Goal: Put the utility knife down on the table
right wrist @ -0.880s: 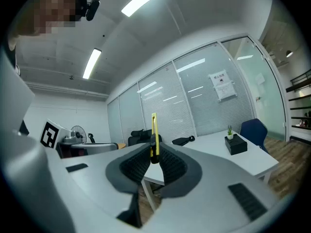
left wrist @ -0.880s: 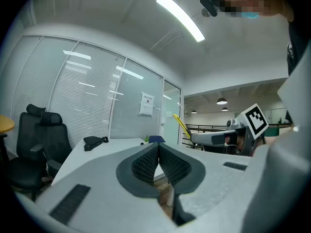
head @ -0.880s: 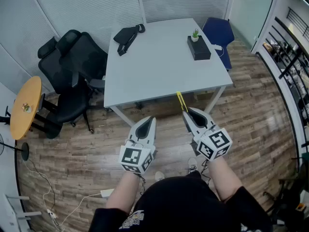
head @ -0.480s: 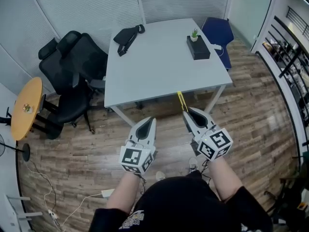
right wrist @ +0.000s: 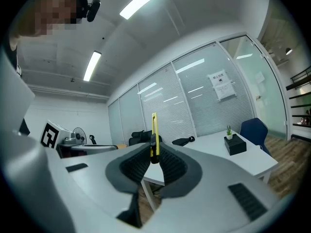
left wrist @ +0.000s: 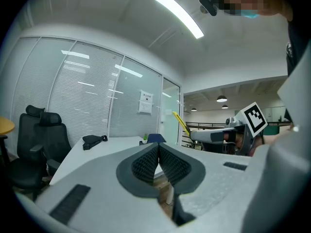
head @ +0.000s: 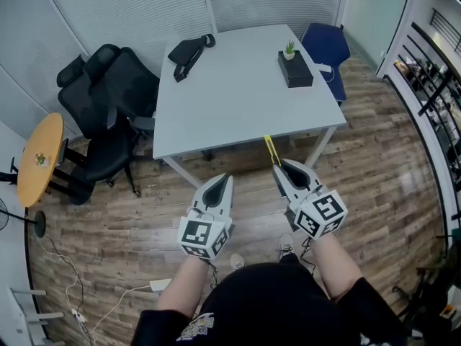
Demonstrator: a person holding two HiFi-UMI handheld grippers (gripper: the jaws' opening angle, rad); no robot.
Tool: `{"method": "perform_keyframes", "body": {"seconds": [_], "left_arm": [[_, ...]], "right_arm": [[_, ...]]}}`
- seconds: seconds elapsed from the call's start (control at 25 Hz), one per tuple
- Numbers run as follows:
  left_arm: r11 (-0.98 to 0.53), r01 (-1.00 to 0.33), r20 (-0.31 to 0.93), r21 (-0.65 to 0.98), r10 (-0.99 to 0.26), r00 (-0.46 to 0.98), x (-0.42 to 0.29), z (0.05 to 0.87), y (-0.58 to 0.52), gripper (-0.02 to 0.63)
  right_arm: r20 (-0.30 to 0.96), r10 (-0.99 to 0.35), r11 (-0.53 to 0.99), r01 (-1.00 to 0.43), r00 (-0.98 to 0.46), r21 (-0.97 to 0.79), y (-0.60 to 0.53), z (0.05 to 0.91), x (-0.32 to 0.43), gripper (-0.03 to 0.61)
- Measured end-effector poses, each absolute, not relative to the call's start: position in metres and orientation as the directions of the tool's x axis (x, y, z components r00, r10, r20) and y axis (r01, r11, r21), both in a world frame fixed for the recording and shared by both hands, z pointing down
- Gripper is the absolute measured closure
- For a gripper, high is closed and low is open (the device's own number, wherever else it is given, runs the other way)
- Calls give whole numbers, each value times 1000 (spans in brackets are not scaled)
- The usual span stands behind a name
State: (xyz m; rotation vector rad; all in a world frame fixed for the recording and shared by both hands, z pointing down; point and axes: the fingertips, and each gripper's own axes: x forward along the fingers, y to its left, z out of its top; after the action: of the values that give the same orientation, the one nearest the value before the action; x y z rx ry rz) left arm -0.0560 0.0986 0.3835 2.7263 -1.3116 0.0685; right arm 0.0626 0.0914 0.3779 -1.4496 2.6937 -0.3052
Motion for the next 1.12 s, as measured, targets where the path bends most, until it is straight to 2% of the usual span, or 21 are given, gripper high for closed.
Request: {"method": "perform_keyframes", "body": {"seconds": [1.12], "left_arm": [[-468,-881,106,69,-874,473,79,383,58,607]], "right_arm": [[19,-733,659,-716,-680,-231,25,382,202,520]]}}
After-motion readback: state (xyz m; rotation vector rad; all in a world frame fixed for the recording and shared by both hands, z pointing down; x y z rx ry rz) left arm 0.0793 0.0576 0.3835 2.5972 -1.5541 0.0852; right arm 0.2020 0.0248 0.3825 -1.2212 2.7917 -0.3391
